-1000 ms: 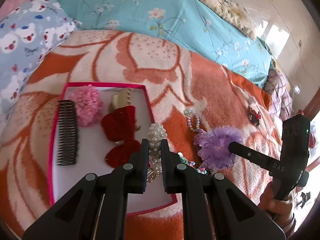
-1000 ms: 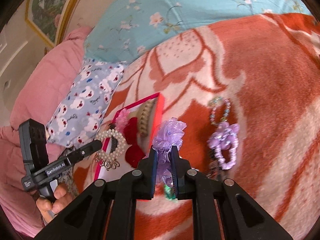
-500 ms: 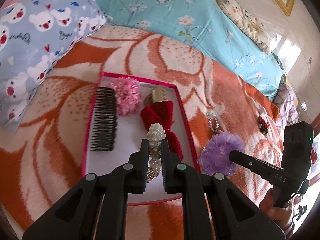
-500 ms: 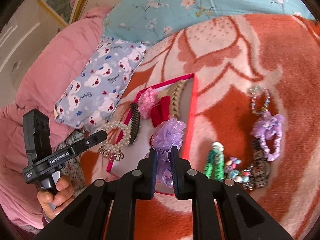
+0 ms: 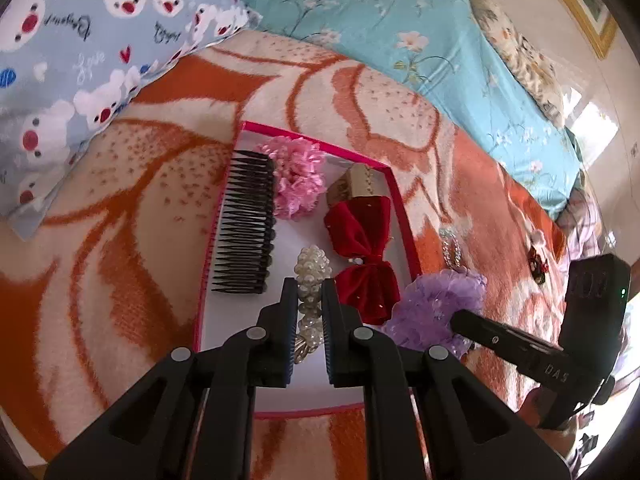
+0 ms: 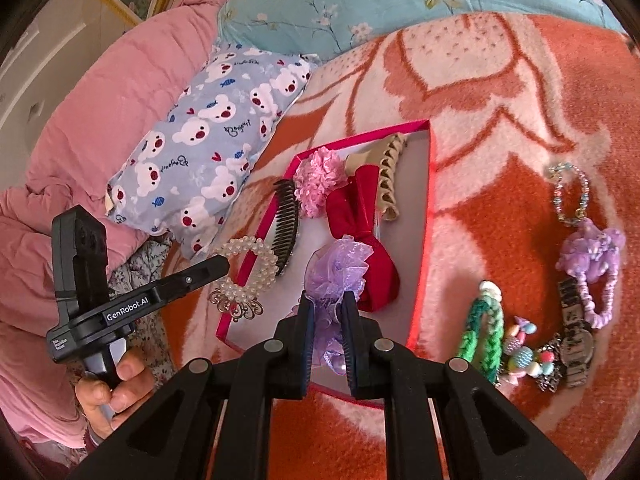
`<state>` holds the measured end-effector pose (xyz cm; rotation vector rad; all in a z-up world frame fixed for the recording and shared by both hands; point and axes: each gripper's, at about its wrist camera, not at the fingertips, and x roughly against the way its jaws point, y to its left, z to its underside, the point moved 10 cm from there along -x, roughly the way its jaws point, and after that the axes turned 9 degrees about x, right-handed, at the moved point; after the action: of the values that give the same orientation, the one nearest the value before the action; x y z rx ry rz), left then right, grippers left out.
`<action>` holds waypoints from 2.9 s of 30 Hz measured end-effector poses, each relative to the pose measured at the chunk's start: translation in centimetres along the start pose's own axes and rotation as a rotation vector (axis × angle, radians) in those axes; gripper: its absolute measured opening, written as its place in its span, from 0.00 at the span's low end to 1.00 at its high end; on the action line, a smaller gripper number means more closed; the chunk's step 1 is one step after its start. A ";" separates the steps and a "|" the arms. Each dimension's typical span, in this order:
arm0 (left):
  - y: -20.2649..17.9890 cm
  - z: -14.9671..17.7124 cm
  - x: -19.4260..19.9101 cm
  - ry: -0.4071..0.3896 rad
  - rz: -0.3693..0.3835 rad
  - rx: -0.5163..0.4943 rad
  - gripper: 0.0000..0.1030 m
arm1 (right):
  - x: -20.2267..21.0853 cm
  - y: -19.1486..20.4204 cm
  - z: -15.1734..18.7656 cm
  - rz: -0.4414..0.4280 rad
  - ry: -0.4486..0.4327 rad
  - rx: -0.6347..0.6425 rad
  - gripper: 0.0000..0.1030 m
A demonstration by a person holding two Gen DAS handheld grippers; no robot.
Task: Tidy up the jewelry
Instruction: 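Carry the pearl tie and purple scrunchie into the box and release, then move the left gripper to the green braided tie while the right reaches the lavender beaded scrunchie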
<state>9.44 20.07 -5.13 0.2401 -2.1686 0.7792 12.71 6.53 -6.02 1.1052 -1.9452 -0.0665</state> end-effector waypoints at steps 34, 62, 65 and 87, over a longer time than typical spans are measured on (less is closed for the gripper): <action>4.4 0.0 -5.0 0.055 -0.100 0.084 0.09 | -6.3 -1.5 -0.1 0.053 0.080 0.004 0.30; -3.6 3.1 -1.9 0.052 -0.039 -0.053 0.34 | 6.5 -9.4 3.0 0.167 -0.067 -0.156 0.36; -5.1 3.8 -1.8 0.062 -0.023 -0.081 0.34 | 7.6 -10.9 3.7 0.189 -0.078 -0.180 0.36; -16.2 10.2 -6.4 0.217 0.066 -0.320 0.34 | 9.0 -17.6 3.1 0.260 -0.096 -0.262 0.36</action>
<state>13.93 0.52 -7.54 -0.0778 -2.0642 0.4599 20.34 -11.65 -9.61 0.6845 -2.0806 -0.2298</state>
